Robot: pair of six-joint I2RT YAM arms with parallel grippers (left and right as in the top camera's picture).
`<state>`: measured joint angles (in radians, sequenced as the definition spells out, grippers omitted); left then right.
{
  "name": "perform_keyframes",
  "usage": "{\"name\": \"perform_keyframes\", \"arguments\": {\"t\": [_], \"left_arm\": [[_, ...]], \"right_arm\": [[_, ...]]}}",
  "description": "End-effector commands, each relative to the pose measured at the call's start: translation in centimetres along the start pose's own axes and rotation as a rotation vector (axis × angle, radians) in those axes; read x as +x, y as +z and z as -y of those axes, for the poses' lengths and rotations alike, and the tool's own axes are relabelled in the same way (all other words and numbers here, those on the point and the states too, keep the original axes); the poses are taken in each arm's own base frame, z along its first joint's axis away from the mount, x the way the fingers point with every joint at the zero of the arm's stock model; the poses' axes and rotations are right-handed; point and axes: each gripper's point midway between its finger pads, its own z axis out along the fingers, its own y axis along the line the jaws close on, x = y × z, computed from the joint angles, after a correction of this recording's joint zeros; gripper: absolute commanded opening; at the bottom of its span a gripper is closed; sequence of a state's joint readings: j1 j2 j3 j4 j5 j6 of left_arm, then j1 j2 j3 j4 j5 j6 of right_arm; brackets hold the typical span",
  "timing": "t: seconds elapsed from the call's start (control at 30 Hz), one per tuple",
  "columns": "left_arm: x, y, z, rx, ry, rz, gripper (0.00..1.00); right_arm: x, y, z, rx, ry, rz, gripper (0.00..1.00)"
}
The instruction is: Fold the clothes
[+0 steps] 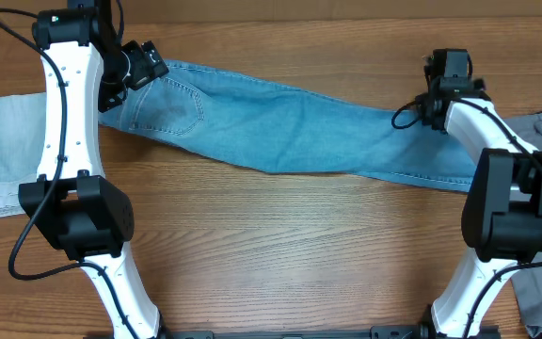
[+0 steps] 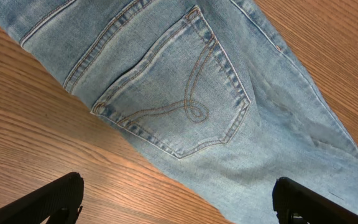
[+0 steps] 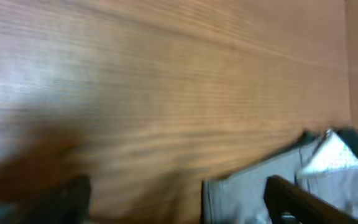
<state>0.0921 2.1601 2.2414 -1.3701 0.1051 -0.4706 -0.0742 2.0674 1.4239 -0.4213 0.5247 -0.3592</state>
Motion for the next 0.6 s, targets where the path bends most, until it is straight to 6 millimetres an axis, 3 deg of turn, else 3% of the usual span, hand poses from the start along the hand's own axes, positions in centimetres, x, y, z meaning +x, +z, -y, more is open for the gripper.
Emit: {"name": "perform_keyframes", "arguments": {"t": [0.0,0.07,0.13,0.23,0.37,0.4,0.43,0.47,0.53,0.57], "left_arm": [[-0.1,-0.9,0.4,0.017,-0.001,0.016,1.00],[-0.2,-0.9,0.4,0.017,-0.001,0.016,1.00],[-0.2,-0.9,0.4,0.017,-0.002,0.016,1.00],[-0.1,-0.9,0.4,0.017,-0.001,0.016,1.00],[-0.2,-0.9,0.4,0.016,-0.002,0.017,1.00],[-0.1,-0.9,0.4,0.017,-0.001,0.016,1.00],[-0.6,-0.9,0.6,0.027,0.001,0.036,1.00],[-1.6,-1.0,1.4,0.060,0.007,0.074,1.00],[-1.2,-0.9,1.3,0.056,0.006,0.058,1.00],[-1.2,-0.9,1.5,0.068,0.009,0.054,0.91]], "right_arm": [[-2.7,-5.7,3.6,-0.013,0.297,0.088,0.96],[-2.3,-7.8,2.8,-0.121,0.341,0.077,0.96],[-0.5,-9.8,0.5,-0.283,0.375,-0.003,0.96],[3.6,-10.7,-1.2,-0.331,0.479,-0.199,0.96],[4.6,-12.4,-4.3,-0.510,0.533,-0.295,0.95],[4.7,-12.7,-4.7,-0.536,0.533,-0.305,0.76],[4.8,-12.7,-4.8,-0.538,0.531,-0.314,0.49],[5.0,-12.7,-4.8,-0.539,0.529,-0.320,0.08],[5.2,-12.9,-5.3,-0.561,0.527,-0.327,0.04],[5.2,-13.0,-5.8,-0.592,0.501,-0.323,0.04]]}}
